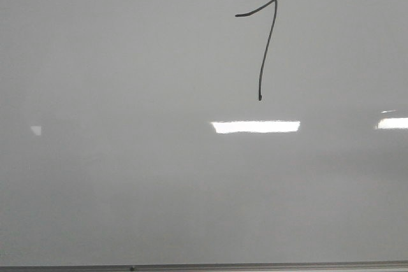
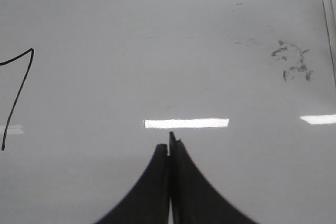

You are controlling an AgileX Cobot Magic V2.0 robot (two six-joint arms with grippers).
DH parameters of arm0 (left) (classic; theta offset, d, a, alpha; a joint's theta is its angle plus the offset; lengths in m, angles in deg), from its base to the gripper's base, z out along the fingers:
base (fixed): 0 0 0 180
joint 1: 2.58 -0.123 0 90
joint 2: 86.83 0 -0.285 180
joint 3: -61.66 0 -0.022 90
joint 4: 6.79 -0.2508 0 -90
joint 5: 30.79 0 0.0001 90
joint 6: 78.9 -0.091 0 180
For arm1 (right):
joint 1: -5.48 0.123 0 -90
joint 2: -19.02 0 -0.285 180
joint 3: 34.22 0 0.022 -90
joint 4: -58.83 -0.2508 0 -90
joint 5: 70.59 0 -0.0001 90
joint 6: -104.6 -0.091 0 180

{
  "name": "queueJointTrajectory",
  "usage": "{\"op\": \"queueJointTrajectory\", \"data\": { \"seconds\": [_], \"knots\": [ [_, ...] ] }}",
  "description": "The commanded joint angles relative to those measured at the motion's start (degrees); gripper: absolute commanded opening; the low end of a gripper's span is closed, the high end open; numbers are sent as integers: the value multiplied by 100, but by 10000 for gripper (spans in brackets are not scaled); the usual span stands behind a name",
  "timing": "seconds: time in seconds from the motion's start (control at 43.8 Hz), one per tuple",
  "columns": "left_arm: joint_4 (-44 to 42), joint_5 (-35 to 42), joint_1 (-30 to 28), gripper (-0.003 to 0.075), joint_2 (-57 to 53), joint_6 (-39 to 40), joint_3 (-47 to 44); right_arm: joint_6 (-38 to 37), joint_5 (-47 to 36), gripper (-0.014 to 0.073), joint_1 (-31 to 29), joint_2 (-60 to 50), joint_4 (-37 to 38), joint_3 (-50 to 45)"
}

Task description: Write number 7 on whiteboard

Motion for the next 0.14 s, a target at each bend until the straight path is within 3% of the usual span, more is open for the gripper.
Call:
{"op": "queueJointTrajectory", "data": {
  "seconds": [0.0,0.114],
  "knots": [
    [-1,462,41,-21,-71,45,-85,-8,-515,-67,-13,-99,84,14],
    [-1,462,41,-21,-71,45,-85,-8,-515,-67,-13,-99,84,14]
  ]
}}
